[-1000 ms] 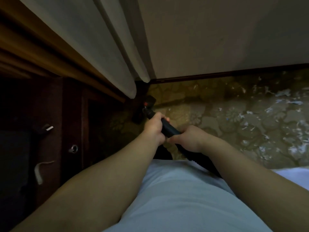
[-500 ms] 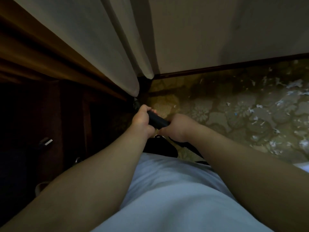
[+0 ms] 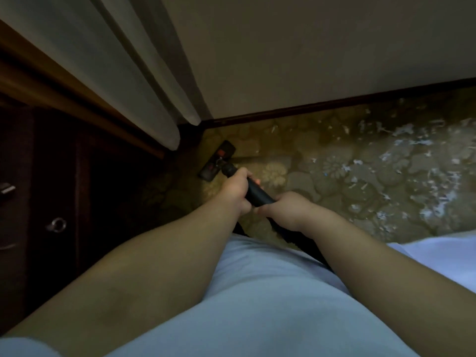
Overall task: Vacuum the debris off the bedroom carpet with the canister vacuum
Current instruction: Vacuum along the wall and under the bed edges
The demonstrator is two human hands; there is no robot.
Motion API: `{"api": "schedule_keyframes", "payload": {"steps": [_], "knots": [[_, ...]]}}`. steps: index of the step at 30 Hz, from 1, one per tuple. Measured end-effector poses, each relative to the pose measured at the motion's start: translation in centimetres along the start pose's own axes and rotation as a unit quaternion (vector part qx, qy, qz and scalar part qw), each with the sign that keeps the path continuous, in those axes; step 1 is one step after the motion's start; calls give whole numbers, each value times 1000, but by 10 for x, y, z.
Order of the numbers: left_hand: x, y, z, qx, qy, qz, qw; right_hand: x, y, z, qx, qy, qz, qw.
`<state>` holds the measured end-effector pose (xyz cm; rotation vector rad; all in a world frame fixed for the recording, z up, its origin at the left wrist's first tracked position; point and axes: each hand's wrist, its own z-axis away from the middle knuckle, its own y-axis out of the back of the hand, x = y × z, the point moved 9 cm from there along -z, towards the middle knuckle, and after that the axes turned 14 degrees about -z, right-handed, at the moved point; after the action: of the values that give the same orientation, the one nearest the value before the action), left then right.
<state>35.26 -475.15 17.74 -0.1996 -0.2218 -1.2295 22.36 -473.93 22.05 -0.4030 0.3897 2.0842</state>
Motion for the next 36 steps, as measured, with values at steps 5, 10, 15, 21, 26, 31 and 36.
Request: {"api": "schedule_keyframes", "payload": {"steps": [5,10,15,21,26,31,36], "knots": [[-93,-81,36,-25,30,-11,999,92,58,61,18,-28,5,999],[-159,-133,68,-34,43,-12,998,155,96,104,2,-49,5,999],[-193,-143,94,-42,35,36,998,171,104,138,5,-48,67,997],[-201,-112,104,-36,21,125,991,141,84,157,-5,-16,149,989],[-185,-58,104,-7,-6,153,988,123,38,137,-11,4,171,985],[-152,6,94,6,-17,165,986,85,-13,112,-33,12,172,985],[-105,76,65,19,-21,156,987,30,-72,79,-32,37,193,980]]}}
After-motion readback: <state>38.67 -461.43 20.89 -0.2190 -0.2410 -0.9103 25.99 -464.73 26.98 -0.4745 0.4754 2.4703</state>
